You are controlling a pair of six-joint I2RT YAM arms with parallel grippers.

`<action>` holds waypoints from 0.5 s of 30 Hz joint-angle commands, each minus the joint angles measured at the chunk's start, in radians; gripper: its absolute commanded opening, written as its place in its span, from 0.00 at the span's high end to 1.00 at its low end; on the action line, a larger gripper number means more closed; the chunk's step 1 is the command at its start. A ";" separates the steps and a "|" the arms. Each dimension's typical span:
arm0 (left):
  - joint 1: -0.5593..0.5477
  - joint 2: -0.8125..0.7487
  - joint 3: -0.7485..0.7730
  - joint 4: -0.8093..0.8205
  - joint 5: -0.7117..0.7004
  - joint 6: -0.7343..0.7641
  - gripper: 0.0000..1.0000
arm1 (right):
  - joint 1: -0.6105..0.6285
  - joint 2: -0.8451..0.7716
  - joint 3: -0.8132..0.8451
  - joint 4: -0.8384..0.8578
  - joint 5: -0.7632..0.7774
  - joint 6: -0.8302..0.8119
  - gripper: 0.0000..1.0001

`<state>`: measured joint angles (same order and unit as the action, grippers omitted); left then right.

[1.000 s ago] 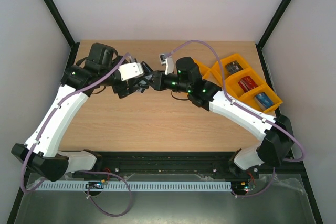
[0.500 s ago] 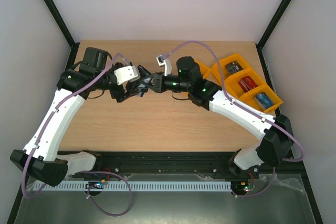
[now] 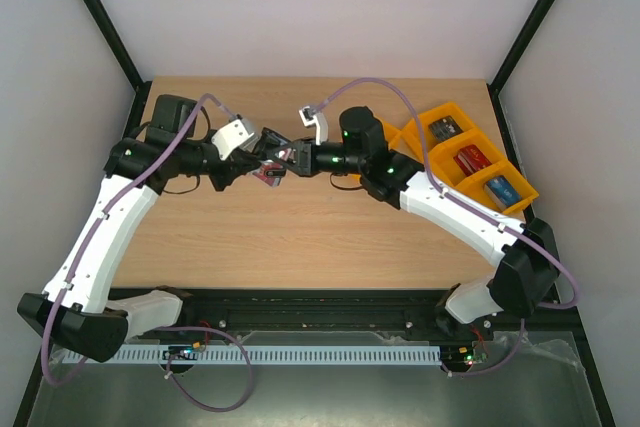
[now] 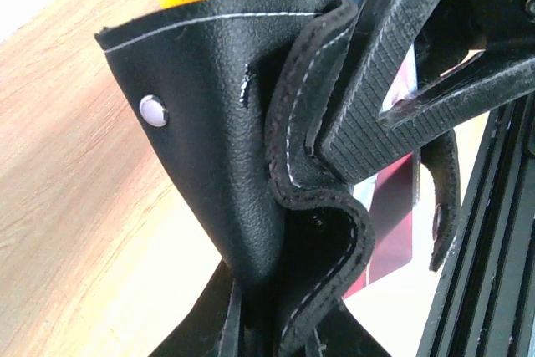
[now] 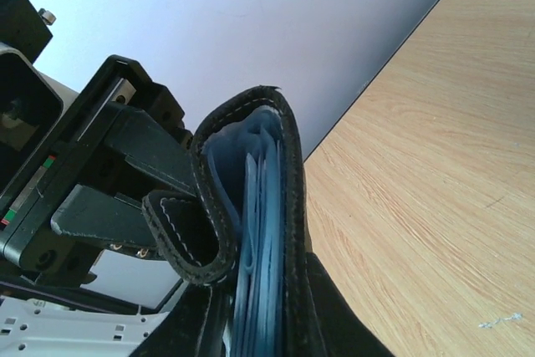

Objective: Take the credit cards out of the card holder
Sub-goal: Open the card holder.

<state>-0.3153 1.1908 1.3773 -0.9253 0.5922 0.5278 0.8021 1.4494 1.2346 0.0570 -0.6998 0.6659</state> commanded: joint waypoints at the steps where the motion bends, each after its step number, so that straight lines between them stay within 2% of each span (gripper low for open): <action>1: -0.026 0.007 -0.009 0.074 0.128 -0.090 0.98 | 0.027 -0.034 0.028 0.254 -0.121 0.053 0.77; 3: -0.014 -0.001 0.009 0.066 0.133 -0.111 0.98 | 0.016 -0.049 0.009 0.243 -0.131 0.014 0.45; 4: -0.009 -0.006 0.019 0.062 0.145 -0.120 0.98 | 0.011 -0.058 -0.007 0.237 -0.134 -0.020 0.36; 7: 0.006 -0.015 0.052 0.035 0.201 -0.133 0.98 | -0.006 -0.093 -0.069 0.234 -0.140 -0.093 0.16; 10: 0.024 -0.020 0.078 0.004 0.305 -0.133 0.98 | -0.009 -0.119 -0.148 0.288 -0.146 -0.095 0.14; 15: 0.059 -0.019 0.079 -0.006 0.423 -0.142 0.98 | -0.009 -0.146 -0.246 0.464 -0.197 -0.035 0.18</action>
<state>-0.2844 1.1896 1.4261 -0.9142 0.8650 0.4061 0.7933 1.3312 1.0420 0.3481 -0.8356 0.6136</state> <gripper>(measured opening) 0.096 0.820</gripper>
